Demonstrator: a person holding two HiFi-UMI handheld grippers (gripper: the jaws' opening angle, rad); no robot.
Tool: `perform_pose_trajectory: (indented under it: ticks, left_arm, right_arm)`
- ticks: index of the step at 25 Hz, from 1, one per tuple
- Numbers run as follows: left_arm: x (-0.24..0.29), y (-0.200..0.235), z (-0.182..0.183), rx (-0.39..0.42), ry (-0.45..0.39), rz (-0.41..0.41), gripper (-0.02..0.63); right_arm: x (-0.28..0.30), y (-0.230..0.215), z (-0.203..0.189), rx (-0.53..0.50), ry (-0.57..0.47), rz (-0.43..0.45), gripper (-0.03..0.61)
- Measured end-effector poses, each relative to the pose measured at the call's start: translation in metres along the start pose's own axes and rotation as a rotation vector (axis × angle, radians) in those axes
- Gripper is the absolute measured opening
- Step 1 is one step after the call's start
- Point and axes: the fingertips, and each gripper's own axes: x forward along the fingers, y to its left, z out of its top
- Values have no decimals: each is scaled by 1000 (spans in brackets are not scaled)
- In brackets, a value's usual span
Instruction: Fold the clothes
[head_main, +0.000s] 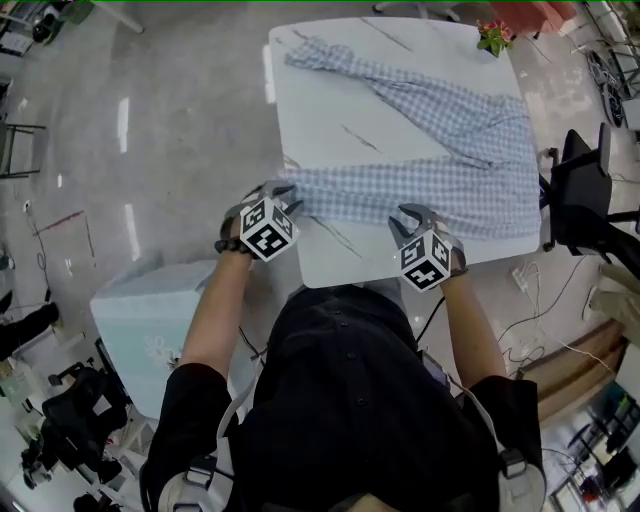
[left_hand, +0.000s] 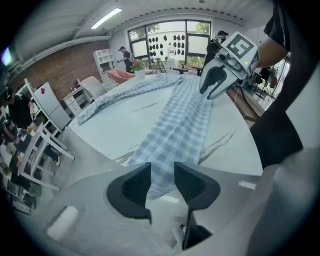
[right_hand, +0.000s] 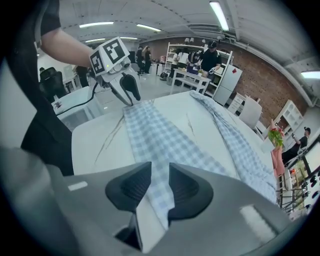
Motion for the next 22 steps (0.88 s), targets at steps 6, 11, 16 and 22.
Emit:
perform_pose_trajectory:
  ticks: [6,11,16,22]
  left_arm:
    - [10,1,1,45,39,-56,165]
    - [9,-10,0,21,25,-78,27]
    - [1,-22,-2,-4,5,-86,21]
    - [-20,-28,-4,-13,-40,-40,7]
  right_arm:
    - [0,-10,-14,1,31,-36,123]
    - [9,-8,-10,-4,38,-23,121]
    - [16,-1,-6,-34,44,-1,121]
    - [13,-2,10,19,-8,44,126]
